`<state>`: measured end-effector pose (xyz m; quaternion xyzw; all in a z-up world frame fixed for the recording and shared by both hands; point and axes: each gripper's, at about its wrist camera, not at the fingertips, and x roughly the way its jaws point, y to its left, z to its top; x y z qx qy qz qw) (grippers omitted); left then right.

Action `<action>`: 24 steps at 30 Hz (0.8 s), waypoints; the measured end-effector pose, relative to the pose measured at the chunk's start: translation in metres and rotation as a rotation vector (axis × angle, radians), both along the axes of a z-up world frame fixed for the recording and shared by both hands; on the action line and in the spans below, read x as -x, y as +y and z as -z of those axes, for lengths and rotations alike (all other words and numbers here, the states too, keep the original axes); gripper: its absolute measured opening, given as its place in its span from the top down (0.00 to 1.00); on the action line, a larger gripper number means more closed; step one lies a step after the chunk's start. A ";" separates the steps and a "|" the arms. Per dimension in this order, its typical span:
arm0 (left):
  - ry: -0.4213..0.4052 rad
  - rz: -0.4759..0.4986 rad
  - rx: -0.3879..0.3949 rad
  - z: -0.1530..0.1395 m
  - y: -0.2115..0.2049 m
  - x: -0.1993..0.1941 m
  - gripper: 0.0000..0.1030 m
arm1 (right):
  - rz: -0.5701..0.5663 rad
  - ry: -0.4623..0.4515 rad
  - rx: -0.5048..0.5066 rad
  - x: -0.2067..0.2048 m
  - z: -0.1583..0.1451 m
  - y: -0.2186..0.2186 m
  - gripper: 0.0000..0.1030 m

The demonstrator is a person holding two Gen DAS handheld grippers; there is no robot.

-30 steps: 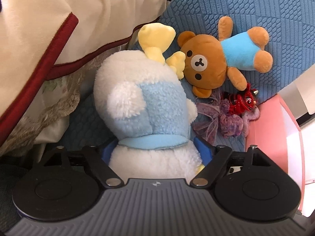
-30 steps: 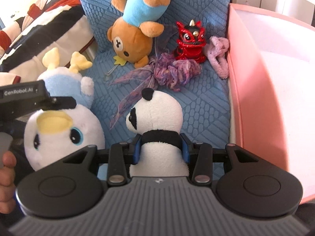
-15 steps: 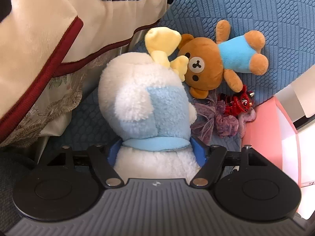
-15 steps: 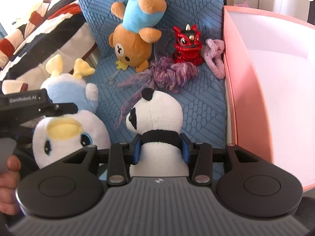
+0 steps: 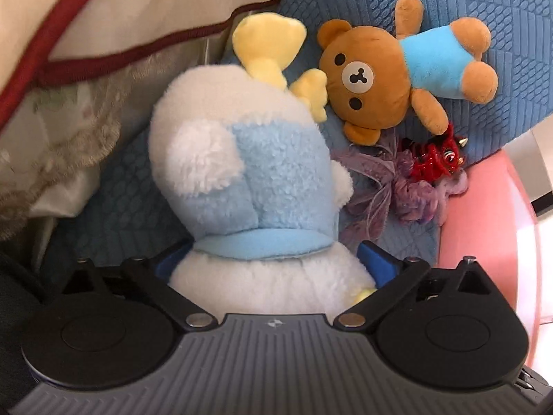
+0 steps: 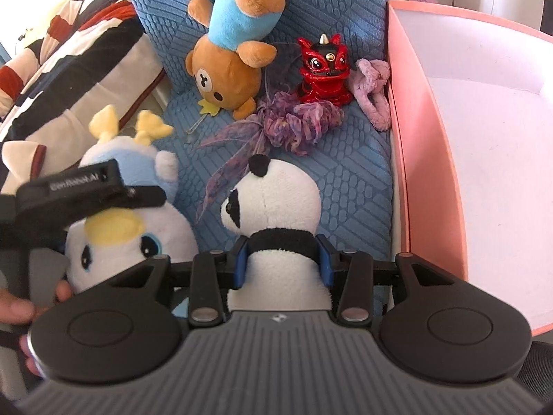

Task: Organize objects
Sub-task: 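Hold the panda in right tool while left tool holds the penguin, then carry the panda into the pink box and open right tool while left tool follows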

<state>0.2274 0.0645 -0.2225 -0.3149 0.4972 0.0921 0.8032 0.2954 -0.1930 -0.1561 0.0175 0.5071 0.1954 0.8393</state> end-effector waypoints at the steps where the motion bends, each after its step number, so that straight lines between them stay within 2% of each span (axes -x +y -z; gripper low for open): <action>1: 0.000 -0.006 0.007 0.001 0.001 0.000 0.00 | -0.002 0.000 0.007 -0.001 -0.001 0.000 0.58; 4: 0.010 -0.010 0.018 0.003 0.002 -0.002 0.00 | -0.004 0.010 0.013 -0.004 -0.002 0.000 0.58; 7: 0.020 -0.019 0.010 -0.001 0.002 -0.001 0.06 | -0.006 0.012 0.010 -0.006 -0.009 -0.002 0.58; 9: 0.027 -0.025 0.008 -0.006 0.003 0.001 0.12 | -0.010 0.008 0.002 -0.007 -0.016 -0.003 0.58; 12: 0.035 -0.019 -0.006 -0.017 0.000 0.004 0.14 | -0.021 -0.006 -0.013 -0.007 -0.032 -0.006 0.58; 15: 0.039 -0.012 0.012 -0.028 -0.006 0.009 0.15 | -0.025 -0.022 -0.026 -0.008 -0.047 -0.012 0.58; 20: 0.025 0.013 0.001 -0.065 -0.019 0.014 0.16 | -0.021 -0.034 -0.053 -0.009 -0.072 -0.026 0.58; 24: -0.025 0.051 -0.009 -0.107 -0.034 0.011 0.16 | -0.021 -0.051 -0.079 -0.009 -0.095 -0.040 0.58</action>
